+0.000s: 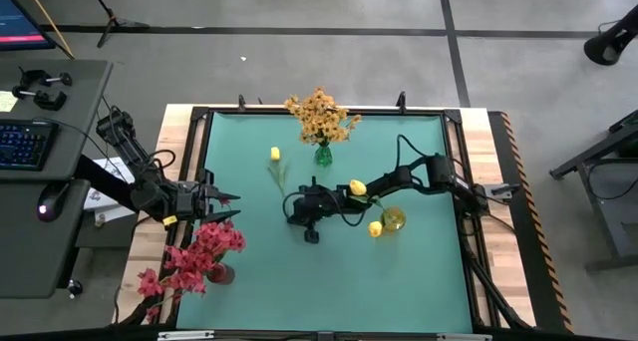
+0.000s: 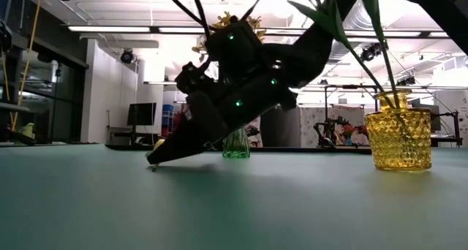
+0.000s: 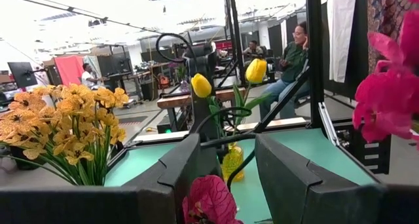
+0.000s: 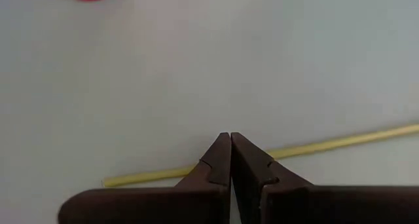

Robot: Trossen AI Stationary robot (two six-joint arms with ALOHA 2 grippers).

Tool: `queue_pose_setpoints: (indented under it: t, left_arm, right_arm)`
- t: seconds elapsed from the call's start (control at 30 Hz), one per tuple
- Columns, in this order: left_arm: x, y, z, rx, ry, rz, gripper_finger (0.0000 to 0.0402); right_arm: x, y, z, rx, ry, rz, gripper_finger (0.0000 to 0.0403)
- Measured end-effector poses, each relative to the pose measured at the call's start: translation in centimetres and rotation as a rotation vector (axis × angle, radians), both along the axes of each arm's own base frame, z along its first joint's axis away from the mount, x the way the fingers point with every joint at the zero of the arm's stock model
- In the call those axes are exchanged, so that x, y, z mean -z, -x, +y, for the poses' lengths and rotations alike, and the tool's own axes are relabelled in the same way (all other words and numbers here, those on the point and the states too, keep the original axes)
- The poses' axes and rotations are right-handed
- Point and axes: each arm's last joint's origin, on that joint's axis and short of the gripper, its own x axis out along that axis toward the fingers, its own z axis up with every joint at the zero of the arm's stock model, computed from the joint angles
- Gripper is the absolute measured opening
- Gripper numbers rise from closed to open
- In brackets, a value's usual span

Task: Sort flowers into vase by color
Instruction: Put the light yellow flower into the yellow flower

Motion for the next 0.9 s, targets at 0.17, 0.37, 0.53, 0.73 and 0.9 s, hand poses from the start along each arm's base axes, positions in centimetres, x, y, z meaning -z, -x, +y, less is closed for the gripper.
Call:
queue_pose_setpoints:
  t: [0.17, 0.37, 0.53, 0.73, 0.9]
  left_arm:
    - [0.0, 0.0, 0.0, 0.000, -0.001, 0.001, 0.0136]
    - [0.0, 0.0, 0.0, 0.000, 0.001, 0.000, 0.0136]
    - [0.1, 0.0, 0.0, 0.000, -0.003, 0.004, 0.0136]
    - [0.1, -0.1, -0.1, -0.001, -0.006, 0.006, 0.0136]
    - [0.1, -0.1, -0.1, -0.001, -0.006, 0.006, 0.0136]
  right_arm:
    - [-0.7, 0.5, 0.2, -0.022, 0.023, 0.057, 0.0000]
    - [-2.0, 1.0, -0.5, 0.005, 0.108, 0.092, 0.0000]
    - [-2.4, 1.8, -1.2, 0.052, 0.180, 0.196, 0.0000]
    - [-2.4, 2.3, -1.4, 0.061, 0.196, 0.262, 0.0000]
    - [-2.3, 2.5, -1.0, -0.001, 0.165, 0.283, 0.0000]
